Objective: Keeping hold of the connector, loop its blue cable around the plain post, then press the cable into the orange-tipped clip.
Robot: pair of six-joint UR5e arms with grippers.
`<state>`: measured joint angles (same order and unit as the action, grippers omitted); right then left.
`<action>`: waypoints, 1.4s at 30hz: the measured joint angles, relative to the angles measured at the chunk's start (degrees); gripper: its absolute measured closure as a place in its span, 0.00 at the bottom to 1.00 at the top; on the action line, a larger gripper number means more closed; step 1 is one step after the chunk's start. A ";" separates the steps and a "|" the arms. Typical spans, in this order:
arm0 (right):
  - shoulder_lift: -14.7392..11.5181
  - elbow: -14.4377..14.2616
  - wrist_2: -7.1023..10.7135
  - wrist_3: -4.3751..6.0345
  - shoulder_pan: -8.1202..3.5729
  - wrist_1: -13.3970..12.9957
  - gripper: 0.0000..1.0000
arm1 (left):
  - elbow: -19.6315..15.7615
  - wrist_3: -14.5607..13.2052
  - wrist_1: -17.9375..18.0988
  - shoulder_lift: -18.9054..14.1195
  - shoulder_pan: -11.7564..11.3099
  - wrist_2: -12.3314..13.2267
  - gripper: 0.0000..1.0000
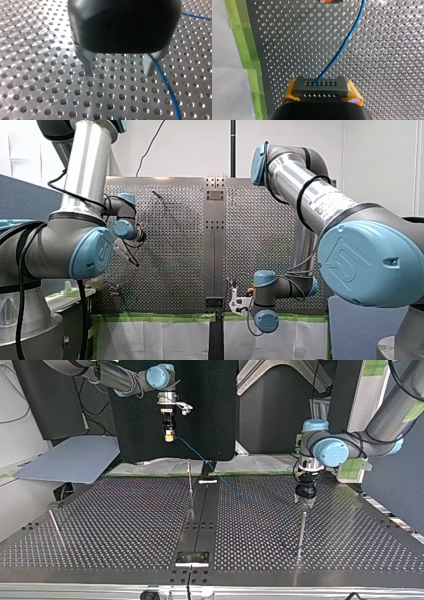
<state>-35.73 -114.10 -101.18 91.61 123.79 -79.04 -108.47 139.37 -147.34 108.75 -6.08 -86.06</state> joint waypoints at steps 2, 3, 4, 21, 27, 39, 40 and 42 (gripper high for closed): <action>0.00 0.01 0.00 0.03 -0.01 0.01 1.00 | -0.38 1.19 -0.01 0.00 -0.18 -0.01 0.00; 0.00 0.01 0.00 0.04 -0.01 0.01 1.00 | -0.52 1.66 -0.02 0.00 -0.23 0.00 0.00; 0.00 0.00 0.00 0.05 -0.01 0.02 1.00 | -0.69 2.28 -0.04 0.00 -0.28 0.06 0.00; 0.00 0.13 0.01 0.08 0.00 0.30 1.00 | -5.48 -1.40 -2.08 -1.99 0.48 2.52 0.00; 0.00 0.14 0.00 0.12 0.00 0.34 1.00 | -6.51 -3.22 -3.60 -4.60 0.58 1.96 0.00; 0.00 0.14 0.03 0.69 -0.01 0.15 1.00 | -11.80 -3.12 -4.70 -11.16 0.00 3.47 0.00; 0.00 0.14 0.05 0.82 -0.02 0.18 1.00 | -12.40 -3.30 -4.90 -11.75 -0.03 3.57 0.00; 0.00 0.15 0.10 1.07 -0.05 0.26 1.00 | -13.04 -3.79 -5.52 -12.70 -0.09 3.64 0.00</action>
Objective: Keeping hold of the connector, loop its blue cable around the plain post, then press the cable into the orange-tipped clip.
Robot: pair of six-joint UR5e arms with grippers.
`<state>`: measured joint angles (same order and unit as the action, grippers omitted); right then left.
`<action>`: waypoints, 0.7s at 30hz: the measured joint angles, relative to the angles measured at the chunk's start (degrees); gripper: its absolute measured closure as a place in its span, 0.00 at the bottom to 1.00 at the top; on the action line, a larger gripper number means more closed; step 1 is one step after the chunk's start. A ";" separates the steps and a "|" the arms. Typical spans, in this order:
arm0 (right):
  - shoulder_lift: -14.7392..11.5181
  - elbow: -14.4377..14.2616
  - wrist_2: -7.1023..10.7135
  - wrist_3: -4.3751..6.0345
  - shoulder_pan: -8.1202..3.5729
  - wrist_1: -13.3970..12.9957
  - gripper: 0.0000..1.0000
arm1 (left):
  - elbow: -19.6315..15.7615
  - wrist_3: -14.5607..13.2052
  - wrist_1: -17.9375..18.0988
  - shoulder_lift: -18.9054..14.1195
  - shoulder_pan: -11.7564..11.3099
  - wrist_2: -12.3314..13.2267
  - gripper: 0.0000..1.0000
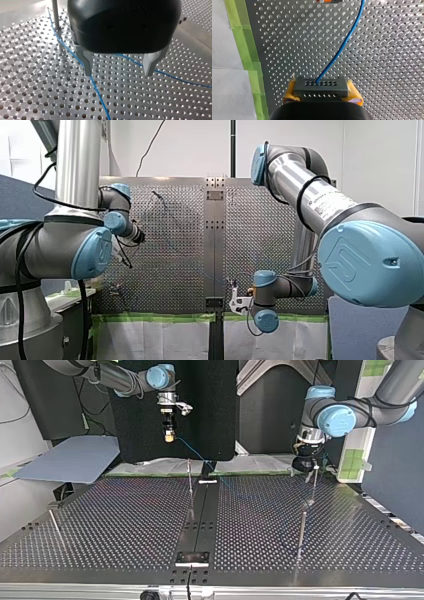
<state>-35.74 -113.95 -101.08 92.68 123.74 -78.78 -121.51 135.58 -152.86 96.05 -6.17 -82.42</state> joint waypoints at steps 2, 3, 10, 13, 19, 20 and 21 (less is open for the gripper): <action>0.00 0.05 0.05 0.27 -0.09 0.06 1.00 | 0.02 -0.73 -0.89 -1.11 -0.06 -0.02 0.00; 0.00 0.08 0.06 0.39 -0.12 0.07 1.00 | 0.24 -1.12 -1.34 -1.58 -0.05 -0.02 0.00; 0.00 0.55 0.27 0.87 -0.19 0.57 1.00 | 3.61 -4.81 -5.19 -5.49 0.19 -1.57 0.00; 0.00 0.82 0.32 0.92 -0.22 0.98 1.00 | 5.19 -6.39 -6.76 -7.08 0.41 -3.02 0.00; 0.00 1.07 0.47 1.01 -0.22 1.70 1.00 | 8.63 -9.83 -10.20 -10.53 1.06 -6.10 0.00; 0.00 1.10 0.49 1.02 -0.22 1.83 1.00 | 9.16 -10.38 -10.77 -11.07 1.35 -6.61 0.00; 0.00 1.11 0.50 1.02 -0.22 1.89 1.00 | 9.73 -10.93 -11.33 -11.63 1.64 -7.13 0.00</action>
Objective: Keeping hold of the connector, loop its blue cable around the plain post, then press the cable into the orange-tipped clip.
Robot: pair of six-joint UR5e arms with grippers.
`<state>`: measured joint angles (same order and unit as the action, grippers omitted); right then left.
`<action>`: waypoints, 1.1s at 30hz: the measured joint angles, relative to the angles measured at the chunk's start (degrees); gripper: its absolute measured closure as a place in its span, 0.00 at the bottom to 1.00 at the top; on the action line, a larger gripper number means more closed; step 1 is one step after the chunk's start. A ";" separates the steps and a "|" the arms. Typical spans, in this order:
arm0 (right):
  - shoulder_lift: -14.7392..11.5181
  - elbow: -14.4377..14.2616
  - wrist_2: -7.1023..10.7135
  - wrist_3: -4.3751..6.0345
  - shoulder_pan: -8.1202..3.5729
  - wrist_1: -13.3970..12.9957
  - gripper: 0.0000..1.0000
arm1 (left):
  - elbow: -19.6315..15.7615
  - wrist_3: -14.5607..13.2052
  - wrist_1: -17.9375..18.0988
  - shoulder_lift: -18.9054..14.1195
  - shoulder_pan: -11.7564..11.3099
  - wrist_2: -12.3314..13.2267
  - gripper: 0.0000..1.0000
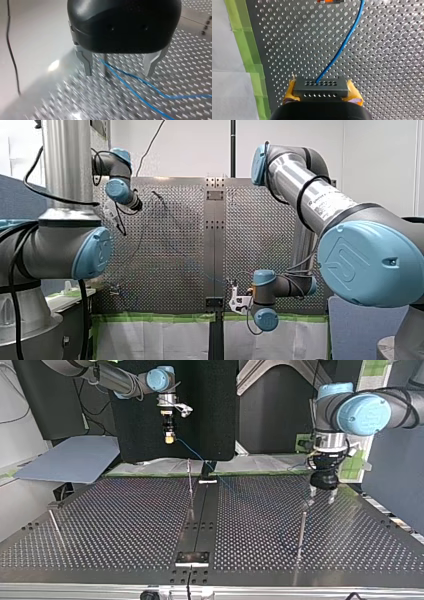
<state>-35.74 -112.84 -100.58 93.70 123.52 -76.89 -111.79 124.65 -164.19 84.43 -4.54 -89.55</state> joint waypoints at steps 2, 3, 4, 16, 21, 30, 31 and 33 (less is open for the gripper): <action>0.00 0.10 0.04 0.00 0.00 0.21 1.00 | 1.21 -1.22 -1.21 -1.21 0.69 -1.17 0.00; 0.00 0.18 0.06 0.00 0.00 0.38 1.00 | 1.70 -1.70 -1.70 -1.70 1.00 -1.65 0.00; 0.00 0.25 0.07 0.00 0.00 0.55 1.00 | 2.34 -2.33 -2.30 -2.33 1.45 -2.27 0.00; 0.00 0.86 1.05 0.01 0.00 1.57 1.00 | 9.14 -9.13 -9.12 -8.24 7.93 -9.06 0.00; 0.00 0.89 1.08 0.01 0.05 1.76 1.00 | 11.76 -11.77 -11.74 -7.48 10.56 -11.69 0.00; 0.00 0.90 1.19 0.09 0.21 1.96 1.00 | 17.12 -17.12 -17.09 -3.10 15.91 -17.04 0.00; 0.00 0.90 1.27 0.09 0.21 1.94 1.00 | 17.80 -17.80 -17.81 -2.42 16.60 -17.74 0.00; 0.00 0.90 1.42 0.10 0.22 1.96 1.00 | 18.79 -18.89 -18.86 -1.40 17.68 -18.81 0.00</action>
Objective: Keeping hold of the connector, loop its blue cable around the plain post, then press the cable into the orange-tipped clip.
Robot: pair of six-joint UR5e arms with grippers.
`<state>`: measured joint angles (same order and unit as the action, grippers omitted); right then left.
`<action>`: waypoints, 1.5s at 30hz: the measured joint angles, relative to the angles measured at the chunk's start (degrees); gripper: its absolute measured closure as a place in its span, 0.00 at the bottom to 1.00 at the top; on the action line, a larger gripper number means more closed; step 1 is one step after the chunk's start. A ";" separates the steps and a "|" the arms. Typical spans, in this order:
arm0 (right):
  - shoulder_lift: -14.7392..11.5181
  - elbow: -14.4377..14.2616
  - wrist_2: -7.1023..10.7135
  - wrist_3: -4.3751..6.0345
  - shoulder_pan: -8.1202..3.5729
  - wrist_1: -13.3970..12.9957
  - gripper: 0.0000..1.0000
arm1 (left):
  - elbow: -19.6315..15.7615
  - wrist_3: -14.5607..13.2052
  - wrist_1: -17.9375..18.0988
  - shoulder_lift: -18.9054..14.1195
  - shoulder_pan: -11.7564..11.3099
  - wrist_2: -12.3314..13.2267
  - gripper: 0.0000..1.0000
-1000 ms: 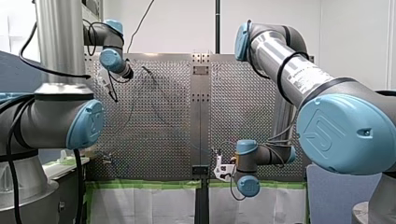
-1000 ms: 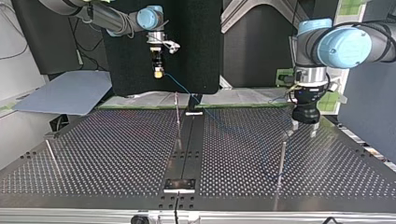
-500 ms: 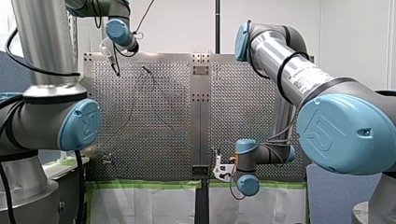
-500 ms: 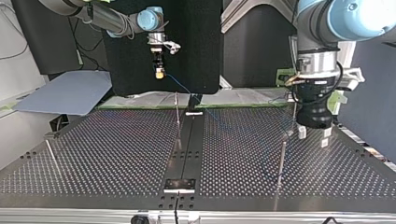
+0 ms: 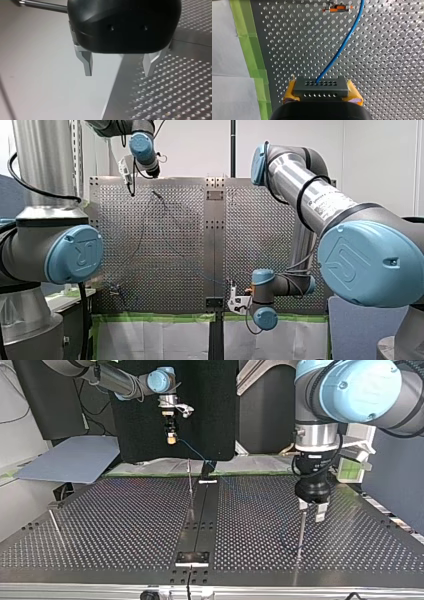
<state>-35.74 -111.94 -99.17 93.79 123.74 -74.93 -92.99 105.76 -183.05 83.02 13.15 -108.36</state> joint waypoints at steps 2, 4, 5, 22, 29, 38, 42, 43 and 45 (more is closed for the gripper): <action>0.00 0.00 0.10 0.00 0.02 0.06 1.00 | 0.71 -1.31 -1.31 0.78 1.31 -1.31 0.00; 0.00 0.00 0.14 0.00 0.04 0.09 1.00 | 1.03 -2.54 -2.57 1.14 2.54 -2.31 0.00; 0.00 0.00 0.15 0.00 0.05 0.10 1.00 | 1.07 -3.05 -3.07 1.23 3.06 -2.59 0.00; 0.00 0.00 0.19 0.00 0.30 0.49 1.00 | -1.42 -6.01 -12.97 1.38 7.78 -9.97 0.00; 0.00 0.01 0.19 0.00 0.32 0.60 1.00 | -2.64 -5.97 -16.81 1.77 6.81 -11.44 0.00; 0.00 0.01 0.19 -0.06 0.32 0.76 1.00 | -2.81 -5.76 -21.65 1.77 5.64 -15.19 0.00; 0.00 0.01 0.19 -0.08 0.32 0.87 1.00 | -2.83 -5.72 -23.72 1.12 5.29 -17.22 0.00; 0.00 0.00 0.19 -0.08 0.32 0.90 1.00 | -2.82 -5.74 -24.35 0.77 5.16 -17.86 0.00; 0.00 0.00 0.19 -0.08 0.32 0.96 1.00 | -2.81 -5.78 -24.96 0.19 4.95 -18.70 0.00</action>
<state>-35.74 -111.94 -98.97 93.71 124.06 -73.97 -95.80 99.98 -208.01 83.21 18.09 -127.06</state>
